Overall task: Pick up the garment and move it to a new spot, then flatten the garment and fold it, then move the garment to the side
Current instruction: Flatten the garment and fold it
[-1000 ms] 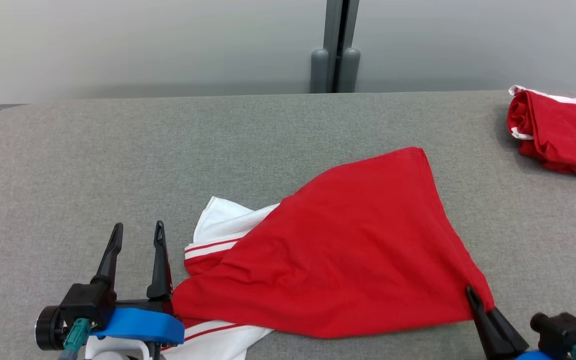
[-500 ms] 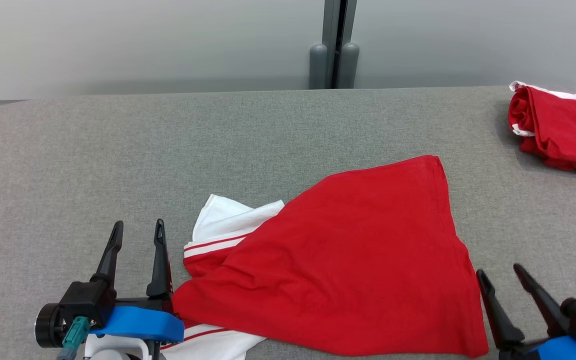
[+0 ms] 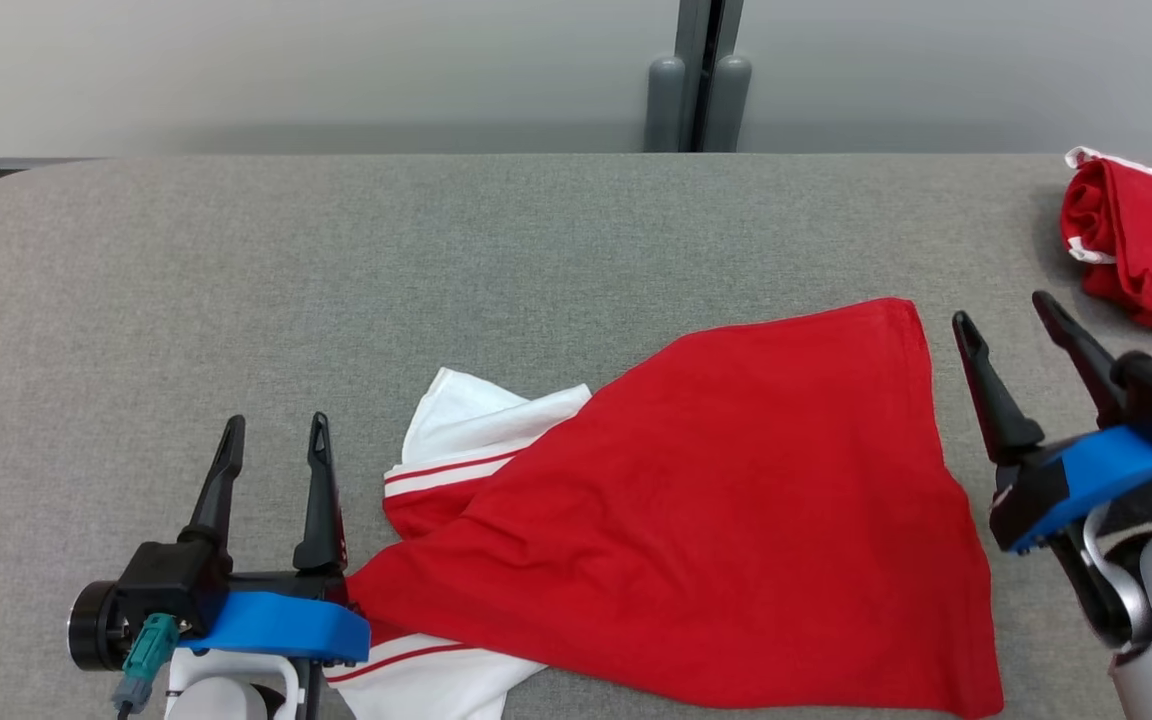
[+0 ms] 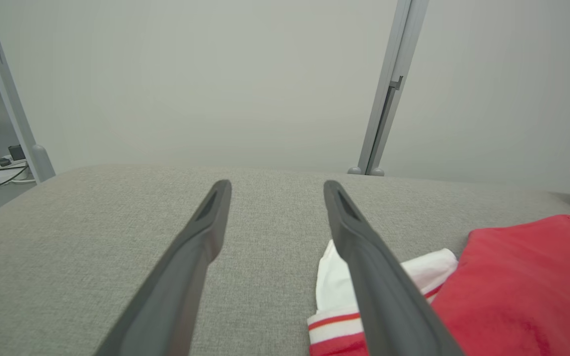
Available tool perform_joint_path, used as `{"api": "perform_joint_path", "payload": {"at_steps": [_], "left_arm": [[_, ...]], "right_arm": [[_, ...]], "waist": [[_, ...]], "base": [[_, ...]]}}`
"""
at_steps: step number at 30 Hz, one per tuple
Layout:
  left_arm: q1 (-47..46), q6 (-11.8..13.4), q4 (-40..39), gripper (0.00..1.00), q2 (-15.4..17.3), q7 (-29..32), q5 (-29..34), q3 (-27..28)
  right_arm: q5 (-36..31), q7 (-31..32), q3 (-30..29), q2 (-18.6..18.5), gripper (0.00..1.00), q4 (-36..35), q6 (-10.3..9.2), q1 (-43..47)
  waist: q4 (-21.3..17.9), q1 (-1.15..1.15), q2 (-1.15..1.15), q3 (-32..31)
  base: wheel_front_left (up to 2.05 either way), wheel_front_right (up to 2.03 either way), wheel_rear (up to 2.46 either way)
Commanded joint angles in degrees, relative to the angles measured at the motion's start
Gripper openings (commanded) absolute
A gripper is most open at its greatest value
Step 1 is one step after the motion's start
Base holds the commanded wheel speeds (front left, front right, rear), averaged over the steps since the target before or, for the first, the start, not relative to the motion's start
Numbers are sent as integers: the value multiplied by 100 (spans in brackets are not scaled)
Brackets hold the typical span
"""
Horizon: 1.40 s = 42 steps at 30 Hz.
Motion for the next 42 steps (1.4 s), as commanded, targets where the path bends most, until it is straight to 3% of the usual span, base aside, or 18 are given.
{"api": "perform_joint_path", "payload": {"at_steps": [1,17,27,28,29,30,31,42], "left_arm": [[-95,4,-21,100,-2,-14,10,-16],[-503,46,-14,100,-2,-15,-154,-257],[-595,74,-4,100,-3,-15,-196,-346],[-599,73,4,100,-2,-14,-196,-343],[-604,76,13,100,-2,-15,-195,-341],[-604,76,13,100,-2,-15,-195,-341],[-613,78,16,100,-2,-14,-198,-341],[-724,89,51,100,-1,-15,-267,-452]], "right_arm": [[-4,-56,51,-79,100,288,2,-323],[-140,-276,168,-321,100,3199,2,-1939],[71,-390,418,-181,99,4382,2,-2388],[95,-405,459,-168,41,4445,2,-2422],[121,-473,499,-152,8,4481,2,-2470],[121,-473,499,-152,8,4481,2,-2470],[145,-508,525,-160,0,4529,2,-2522],[255,-1036,446,-352,0,4908,2,-3744]], "waist": [[79,-1,0,87],[662,-1,0,685],[791,-1,0,810],[791,-1,0,816],[789,-1,0,820],[789,-1,0,820],[787,-1,0,825],[887,-1,0,888]], "base": [[0,0,0],[0,0,0],[0,0,0],[0,0,0],[0,0,0],[0,0,0],[0,0,0],[0,0,0]]}}
